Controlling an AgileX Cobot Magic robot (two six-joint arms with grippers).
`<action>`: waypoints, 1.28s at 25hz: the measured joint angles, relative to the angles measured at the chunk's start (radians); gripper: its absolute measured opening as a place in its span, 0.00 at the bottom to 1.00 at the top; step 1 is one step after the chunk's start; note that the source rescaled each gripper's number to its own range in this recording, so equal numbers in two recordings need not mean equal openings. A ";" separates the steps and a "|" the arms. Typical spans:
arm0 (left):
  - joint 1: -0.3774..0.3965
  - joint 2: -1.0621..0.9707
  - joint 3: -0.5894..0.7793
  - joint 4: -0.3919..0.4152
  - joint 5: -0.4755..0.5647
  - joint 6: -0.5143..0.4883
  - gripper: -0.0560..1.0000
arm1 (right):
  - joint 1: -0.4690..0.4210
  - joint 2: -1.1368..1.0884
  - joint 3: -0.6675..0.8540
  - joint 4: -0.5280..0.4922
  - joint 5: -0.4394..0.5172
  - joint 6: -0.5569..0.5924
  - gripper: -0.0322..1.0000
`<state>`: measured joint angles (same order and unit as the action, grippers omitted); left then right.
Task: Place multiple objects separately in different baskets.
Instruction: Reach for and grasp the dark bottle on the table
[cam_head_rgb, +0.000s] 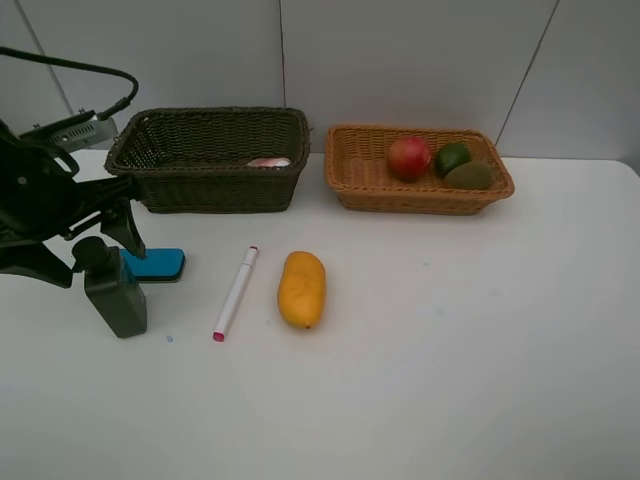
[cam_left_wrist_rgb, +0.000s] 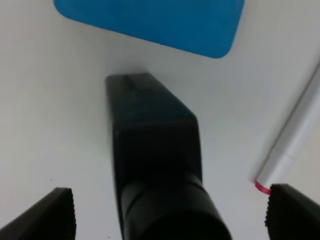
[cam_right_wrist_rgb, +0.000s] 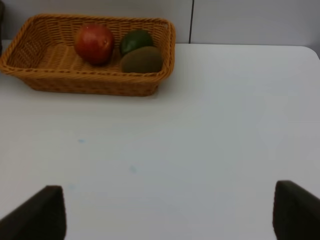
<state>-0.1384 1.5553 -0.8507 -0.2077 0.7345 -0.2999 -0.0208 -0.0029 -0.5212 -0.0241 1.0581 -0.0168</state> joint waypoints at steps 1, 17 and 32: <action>0.000 0.003 0.000 0.015 0.001 -0.012 1.00 | 0.000 0.000 0.000 0.000 0.000 0.000 1.00; 0.000 0.118 0.000 0.045 -0.040 -0.027 1.00 | 0.000 0.000 0.000 0.000 0.000 0.000 1.00; 0.000 0.128 0.000 0.045 -0.067 0.000 0.99 | 0.000 0.000 0.000 0.000 0.000 0.000 1.00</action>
<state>-0.1384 1.6834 -0.8507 -0.1628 0.6675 -0.2996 -0.0208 -0.0029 -0.5212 -0.0241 1.0581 -0.0168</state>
